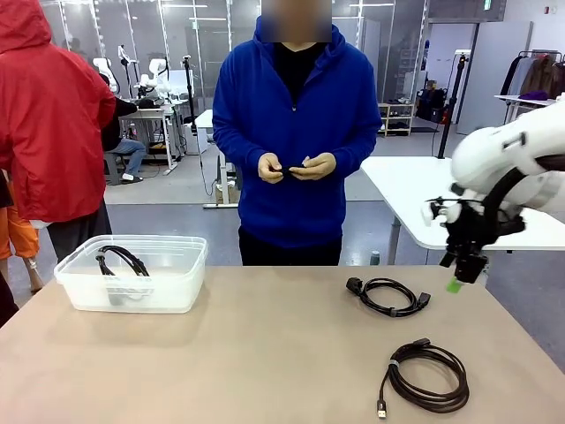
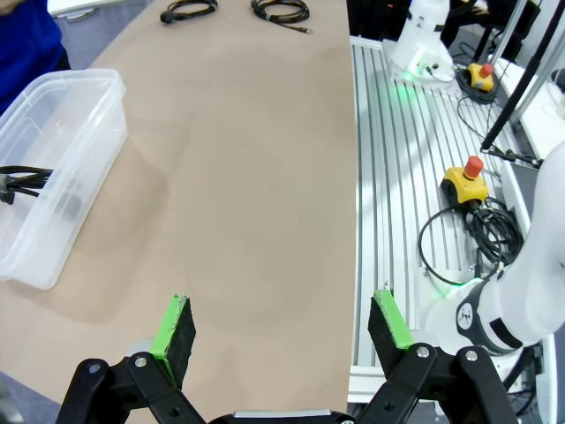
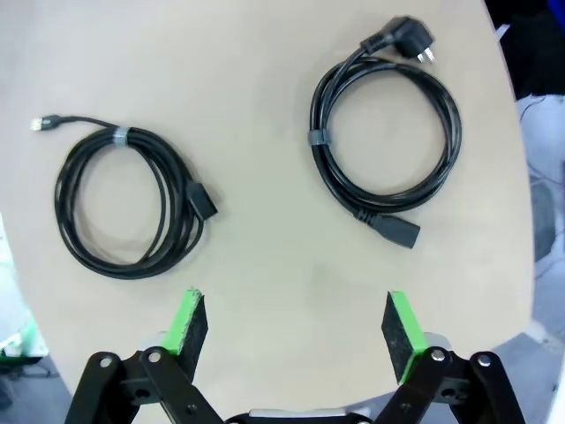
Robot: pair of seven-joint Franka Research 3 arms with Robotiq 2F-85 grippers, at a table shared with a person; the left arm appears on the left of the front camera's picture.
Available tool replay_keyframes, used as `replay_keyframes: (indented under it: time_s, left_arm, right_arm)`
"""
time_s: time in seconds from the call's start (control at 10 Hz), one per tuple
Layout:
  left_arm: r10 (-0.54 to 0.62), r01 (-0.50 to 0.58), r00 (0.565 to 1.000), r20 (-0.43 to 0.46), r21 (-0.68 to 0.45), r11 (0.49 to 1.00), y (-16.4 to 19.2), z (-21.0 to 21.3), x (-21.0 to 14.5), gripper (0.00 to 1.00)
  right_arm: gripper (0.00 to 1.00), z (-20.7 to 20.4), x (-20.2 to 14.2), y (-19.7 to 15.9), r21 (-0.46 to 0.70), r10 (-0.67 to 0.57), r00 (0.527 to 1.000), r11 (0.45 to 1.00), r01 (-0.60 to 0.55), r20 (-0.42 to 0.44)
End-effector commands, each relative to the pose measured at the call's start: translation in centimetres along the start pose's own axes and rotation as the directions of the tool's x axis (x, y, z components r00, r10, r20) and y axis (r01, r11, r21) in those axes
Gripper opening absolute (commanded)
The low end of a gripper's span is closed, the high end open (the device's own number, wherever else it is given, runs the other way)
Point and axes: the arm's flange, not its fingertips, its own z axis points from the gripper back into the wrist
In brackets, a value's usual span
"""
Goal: Organize and store the cables.
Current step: Place the Power Cable into the Organizing box.
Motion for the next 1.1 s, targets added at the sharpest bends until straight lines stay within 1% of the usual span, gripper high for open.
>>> replay_keyframes:
  time_s: [0.0,0.2,0.6,0.8,1.0]
  left_arm:
    - [-0.003,0.003,1.0,0.012,0.009,1.0,0.0,0.0,0.2,1.0]
    - [-0.003,0.003,1.0,0.012,0.009,1.0,0.0,0.0,0.2,1.0]
    - [-0.003,0.003,1.0,0.012,0.009,1.0,0.0,0.0,0.2,1.0]
    - [-0.003,0.003,1.0,0.012,0.009,1.0,0.0,0.0,0.2,1.0]
    - [-0.003,0.003,1.0,0.012,0.009,1.0,0.0,0.0,0.2,1.0]
  right_arm:
    - [1.0,-0.1,-2.1,0.3,-0.005,-0.049,0.996,0.999,0.049,0.072]
    - [1.0,0.5,-2.1,0.1,-0.014,-0.073,0.994,0.997,0.074,0.086]
    - [1.0,0.6,0.2,-2.1,-0.008,-0.065,0.997,0.998,0.066,0.03]
    - [1.0,-0.4,3.0,-3.3,0.031,-0.015,1.0,0.999,0.016,-0.014]
    - [1.0,-2.4,6.4,-3.6,0.079,0.039,0.995,0.996,-0.031,-0.097]
